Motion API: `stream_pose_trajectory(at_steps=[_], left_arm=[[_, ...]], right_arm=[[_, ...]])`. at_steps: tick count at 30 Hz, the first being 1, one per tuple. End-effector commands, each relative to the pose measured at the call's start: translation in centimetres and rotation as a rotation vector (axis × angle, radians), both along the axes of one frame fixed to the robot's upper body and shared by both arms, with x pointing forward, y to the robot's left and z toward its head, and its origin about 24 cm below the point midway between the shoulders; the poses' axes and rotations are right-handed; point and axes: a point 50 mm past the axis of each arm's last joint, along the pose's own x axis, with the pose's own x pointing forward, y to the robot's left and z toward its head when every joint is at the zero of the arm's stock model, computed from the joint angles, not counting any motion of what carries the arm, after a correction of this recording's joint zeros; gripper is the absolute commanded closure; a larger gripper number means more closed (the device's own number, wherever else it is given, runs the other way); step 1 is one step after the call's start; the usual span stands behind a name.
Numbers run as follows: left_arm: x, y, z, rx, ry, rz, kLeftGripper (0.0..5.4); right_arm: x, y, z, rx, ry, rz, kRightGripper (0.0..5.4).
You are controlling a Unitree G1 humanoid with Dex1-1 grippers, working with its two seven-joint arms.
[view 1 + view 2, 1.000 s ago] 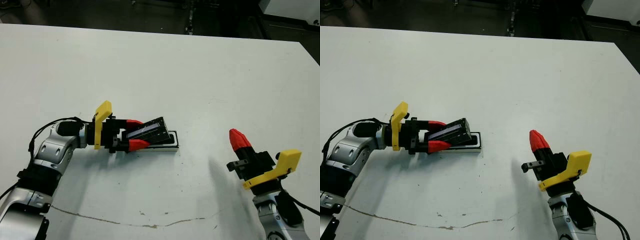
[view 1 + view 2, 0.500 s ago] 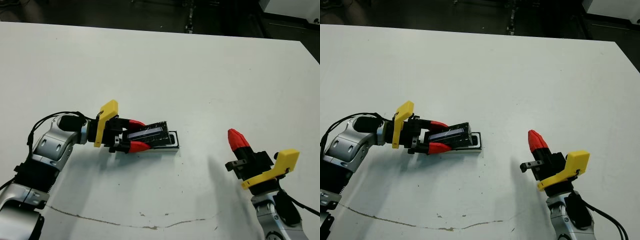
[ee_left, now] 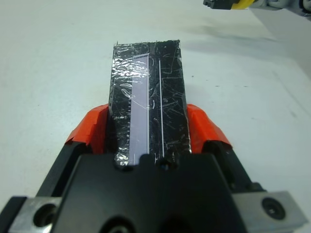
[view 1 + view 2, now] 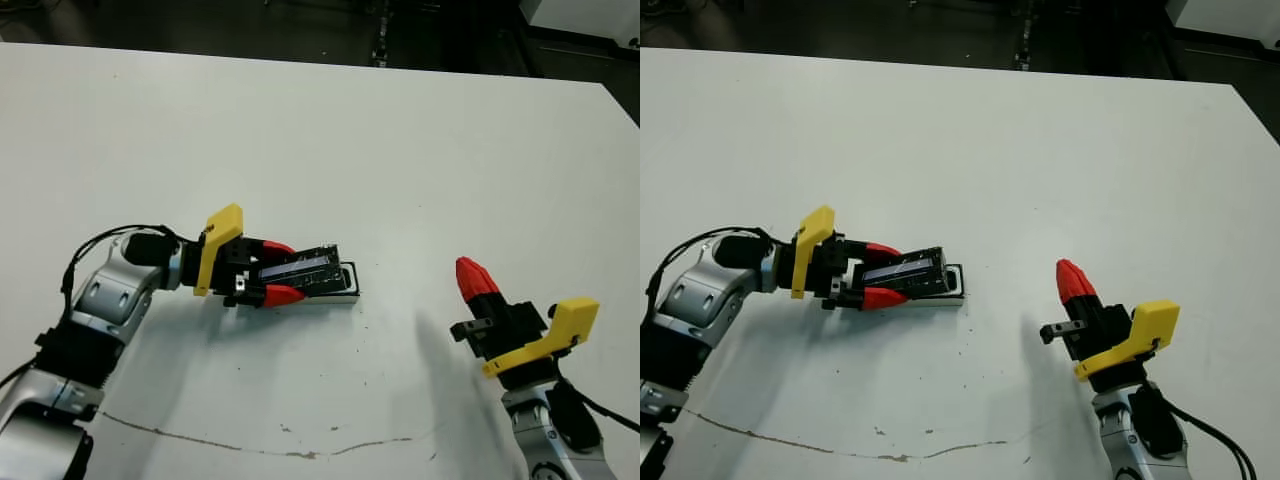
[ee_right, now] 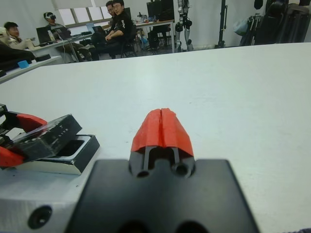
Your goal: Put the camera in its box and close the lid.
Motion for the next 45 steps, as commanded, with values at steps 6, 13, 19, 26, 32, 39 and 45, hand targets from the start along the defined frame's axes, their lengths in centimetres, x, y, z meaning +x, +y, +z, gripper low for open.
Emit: stream_pose_trajectory(at_steps=[6,13,19,26,32,39,45], left_arm=[[-2.2,-2.2,-2.4,0.094,0.070,0.078,2.25],[-2.5,-3.0,-2.6,0.135,0.055,0.066,2.25],[-2.1,-3.6,-2.8,0.173,0.037,-0.003,2.25],[-1.0,-4.0,-3.0,0.221,0.034,-0.087,2.25],[0.1,-3.9,-3.0,0.258,0.026,-0.158,2.25],[1.0,-3.7,-3.1,0.258,0.074,-0.174,2.25],[0.8,-4.0,-3.6,0.233,0.150,-0.181,2.25]], right_arm=[[-0.2,-0.3,0.0,-0.009,0.000,-0.004,5.40],[-0.3,-0.2,0.0,-0.008,0.009,-0.010,5.40],[-0.4,-0.2,-0.1,-0.007,0.008,-0.008,5.40],[-0.4,-0.2,-0.1,-0.001,0.009,-0.003,5.40],[-0.6,-0.2,-0.1,-0.005,0.011,-0.006,5.40],[-0.6,-0.2,-0.2,-0.007,0.005,-0.001,5.40],[-0.6,-0.2,-0.2,-0.006,0.008,-0.004,5.40]])
